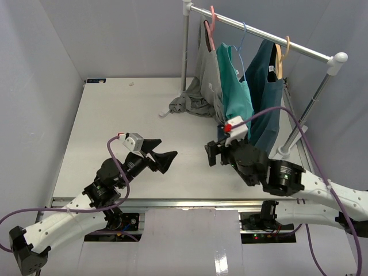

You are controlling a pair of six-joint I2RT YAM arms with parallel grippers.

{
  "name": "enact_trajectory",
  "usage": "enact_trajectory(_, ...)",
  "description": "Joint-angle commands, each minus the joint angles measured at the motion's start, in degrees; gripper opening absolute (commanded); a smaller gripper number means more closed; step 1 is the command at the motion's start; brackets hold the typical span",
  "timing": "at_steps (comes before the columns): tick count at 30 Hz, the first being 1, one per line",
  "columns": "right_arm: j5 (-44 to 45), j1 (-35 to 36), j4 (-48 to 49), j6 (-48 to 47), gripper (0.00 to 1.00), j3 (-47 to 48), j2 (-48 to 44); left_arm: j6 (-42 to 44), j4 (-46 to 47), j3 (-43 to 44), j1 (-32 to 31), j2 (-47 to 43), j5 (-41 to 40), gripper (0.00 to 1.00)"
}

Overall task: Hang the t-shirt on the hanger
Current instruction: Reset both arms

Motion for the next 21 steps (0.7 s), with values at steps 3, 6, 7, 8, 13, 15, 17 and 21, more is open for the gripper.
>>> enact_trajectory(3,-1.45,0.44,13.18,0.82,0.90,-12.89,-10.48,1.25,-2.92,1.91,-3.43,-2.83,0.45,0.98)
enact_trajectory(6,-2.69,0.47,9.46,2.50,0.90,-11.34,-9.72,2.36,-2.51,1.08,-4.81,-5.70,-0.92,0.98)
enact_trajectory(7,-2.42,0.51,8.53,2.74,0.90,-10.97,-9.57,2.68,-2.09,0.76,-5.14,-6.35,-1.43,0.98)
enact_trajectory(8,-2.18,0.52,8.38,2.92,0.90,-11.09,-9.84,2.84,-1.64,0.16,-5.50,-7.15,-1.69,0.98)
enact_trajectory(13,-1.62,0.45,9.73,2.90,0.90,-13.01,-11.15,3.55,0.16,-1.61,-6.50,-8.79,-2.01,0.98)
enact_trajectory(15,-1.68,0.44,10.09,2.85,0.90,-13.38,-11.59,3.61,0.06,-1.56,-6.76,-8.62,-2.11,0.98)
enact_trajectory(17,-1.81,0.52,10.43,2.72,0.90,-13.60,-11.93,3.69,-0.15,-1.39,-6.80,-8.15,-2.20,0.98)
enact_trajectory(21,-1.53,0.52,10.97,2.51,0.90,-14.10,-12.33,3.78,-0.20,-1.26,-6.85,-7.16,-2.89,0.98)
